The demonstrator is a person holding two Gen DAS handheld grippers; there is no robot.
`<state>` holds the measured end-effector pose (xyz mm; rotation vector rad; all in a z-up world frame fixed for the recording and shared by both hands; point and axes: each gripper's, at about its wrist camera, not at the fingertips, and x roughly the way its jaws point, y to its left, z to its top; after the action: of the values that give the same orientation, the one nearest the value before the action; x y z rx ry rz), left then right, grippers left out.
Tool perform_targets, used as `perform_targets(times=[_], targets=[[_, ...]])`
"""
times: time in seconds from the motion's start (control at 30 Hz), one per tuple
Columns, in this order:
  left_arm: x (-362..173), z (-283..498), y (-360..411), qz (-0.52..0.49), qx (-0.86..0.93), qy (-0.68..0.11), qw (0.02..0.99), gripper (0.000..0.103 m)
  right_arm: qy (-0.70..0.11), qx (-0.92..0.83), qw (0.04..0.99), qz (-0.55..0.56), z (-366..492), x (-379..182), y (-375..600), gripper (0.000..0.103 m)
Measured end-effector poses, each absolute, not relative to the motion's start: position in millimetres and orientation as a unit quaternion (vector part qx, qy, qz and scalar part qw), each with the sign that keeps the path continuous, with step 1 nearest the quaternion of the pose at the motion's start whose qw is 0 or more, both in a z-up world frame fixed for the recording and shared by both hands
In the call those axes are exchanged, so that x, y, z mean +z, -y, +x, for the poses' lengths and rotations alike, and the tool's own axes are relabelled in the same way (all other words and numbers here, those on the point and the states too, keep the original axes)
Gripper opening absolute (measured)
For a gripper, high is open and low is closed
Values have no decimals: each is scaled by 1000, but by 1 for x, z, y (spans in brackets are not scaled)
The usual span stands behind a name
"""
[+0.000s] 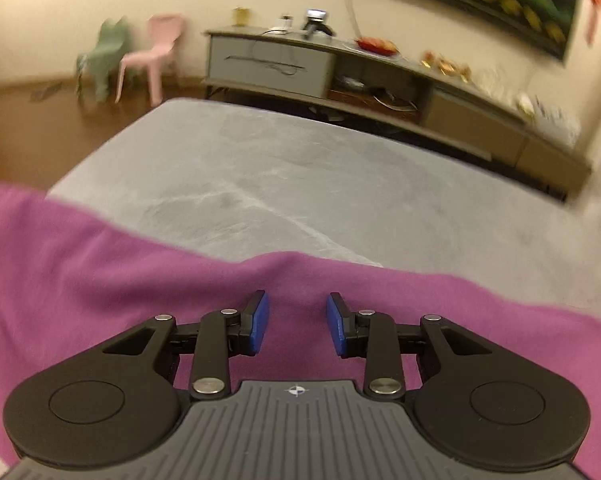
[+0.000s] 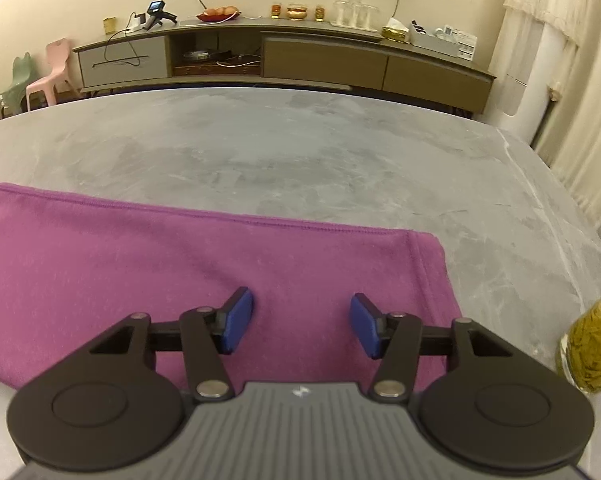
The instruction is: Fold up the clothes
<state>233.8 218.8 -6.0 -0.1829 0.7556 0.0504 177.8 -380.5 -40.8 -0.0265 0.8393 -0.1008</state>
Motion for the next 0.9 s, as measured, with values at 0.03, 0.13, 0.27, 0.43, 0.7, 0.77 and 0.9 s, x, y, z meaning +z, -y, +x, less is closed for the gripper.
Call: perform_targets(times=[0.03, 0.13, 0.27, 0.43, 0.7, 0.77, 0.9], targets=[[-4, 229, -220, -63, 33, -369, 927, 35, -407, -50, 912, -16, 176, -41, 378, 54], [4, 215, -224, 16, 58, -369, 927, 35, -411, -48, 910, -21, 177, -40, 378, 55], [25, 216, -210, 162, 82, -353, 918, 36, -417, -46, 908, -22, 187, -41, 385, 64], [68, 231, -180, 115, 58, -316, 940, 40, -420, -48, 906, -17, 186, -41, 387, 67], [27, 269, -153, 76, 29, -366, 927, 42, -424, -53, 904, -13, 187, -41, 399, 70], [6, 278, -156, 82, 33, -385, 919, 42, -424, -53, 904, -17, 187, -42, 398, 68], [-20, 298, -164, 72, 55, -395, 914, 42, -423, -49, 905, -13, 186, -43, 400, 68]])
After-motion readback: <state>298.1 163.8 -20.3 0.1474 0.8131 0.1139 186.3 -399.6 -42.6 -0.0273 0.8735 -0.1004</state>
